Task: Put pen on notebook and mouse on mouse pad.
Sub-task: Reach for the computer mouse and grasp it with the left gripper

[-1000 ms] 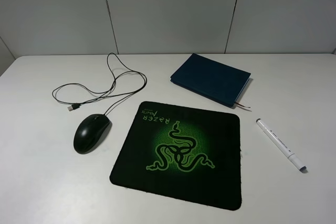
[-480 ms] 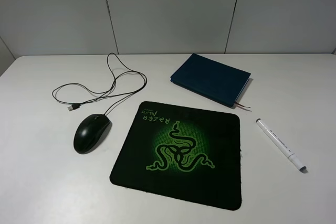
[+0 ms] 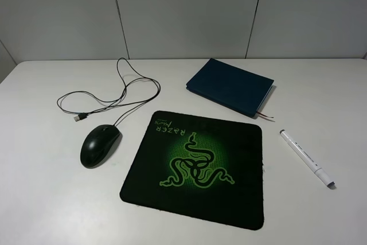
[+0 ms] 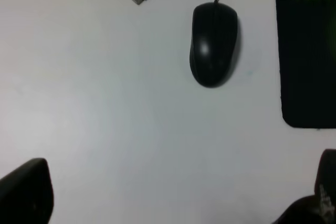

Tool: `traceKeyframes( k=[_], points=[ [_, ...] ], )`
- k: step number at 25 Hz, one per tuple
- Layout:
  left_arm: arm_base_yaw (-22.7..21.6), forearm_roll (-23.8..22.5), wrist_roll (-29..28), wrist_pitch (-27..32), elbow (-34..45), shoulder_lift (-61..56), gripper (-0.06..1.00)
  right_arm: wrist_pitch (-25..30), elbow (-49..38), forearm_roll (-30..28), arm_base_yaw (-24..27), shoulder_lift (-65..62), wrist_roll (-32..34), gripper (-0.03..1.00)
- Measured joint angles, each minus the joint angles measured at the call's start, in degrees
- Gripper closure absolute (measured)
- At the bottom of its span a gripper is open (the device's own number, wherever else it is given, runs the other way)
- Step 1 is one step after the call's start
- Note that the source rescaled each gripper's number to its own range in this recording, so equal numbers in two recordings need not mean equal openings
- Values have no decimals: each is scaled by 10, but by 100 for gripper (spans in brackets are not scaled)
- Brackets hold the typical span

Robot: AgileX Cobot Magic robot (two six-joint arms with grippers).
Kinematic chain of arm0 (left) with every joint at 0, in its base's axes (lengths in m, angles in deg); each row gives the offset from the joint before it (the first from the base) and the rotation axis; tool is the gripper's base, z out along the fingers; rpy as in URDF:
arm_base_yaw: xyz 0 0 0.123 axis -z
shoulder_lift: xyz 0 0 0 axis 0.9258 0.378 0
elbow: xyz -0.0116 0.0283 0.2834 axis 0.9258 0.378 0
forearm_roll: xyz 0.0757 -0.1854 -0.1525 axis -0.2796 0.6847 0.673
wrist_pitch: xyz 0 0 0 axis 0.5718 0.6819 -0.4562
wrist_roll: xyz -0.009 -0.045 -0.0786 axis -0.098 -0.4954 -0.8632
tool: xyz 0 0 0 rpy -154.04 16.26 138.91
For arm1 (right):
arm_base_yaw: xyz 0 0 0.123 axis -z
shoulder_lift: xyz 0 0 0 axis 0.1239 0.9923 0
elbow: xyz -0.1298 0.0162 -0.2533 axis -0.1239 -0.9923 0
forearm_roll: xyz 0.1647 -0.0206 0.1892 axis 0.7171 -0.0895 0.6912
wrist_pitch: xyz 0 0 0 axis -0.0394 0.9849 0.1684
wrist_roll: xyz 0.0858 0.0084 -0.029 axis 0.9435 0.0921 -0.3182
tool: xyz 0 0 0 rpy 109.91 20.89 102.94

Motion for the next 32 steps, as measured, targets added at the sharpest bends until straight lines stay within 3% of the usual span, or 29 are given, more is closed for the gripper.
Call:
traceKeyframes(
  k=[9,22,32],
  points=[
    [52,-41,-67,-18,-10,159,-6,0,0,0,0,0,0,-3],
    [118,-51,-86,-121,-11,402,-6,0,0,0,0,0,0,-3],
    [126,-50,-86,-210,-13,531,-6,0,0,0,0,0,0,-3]
  ],
)
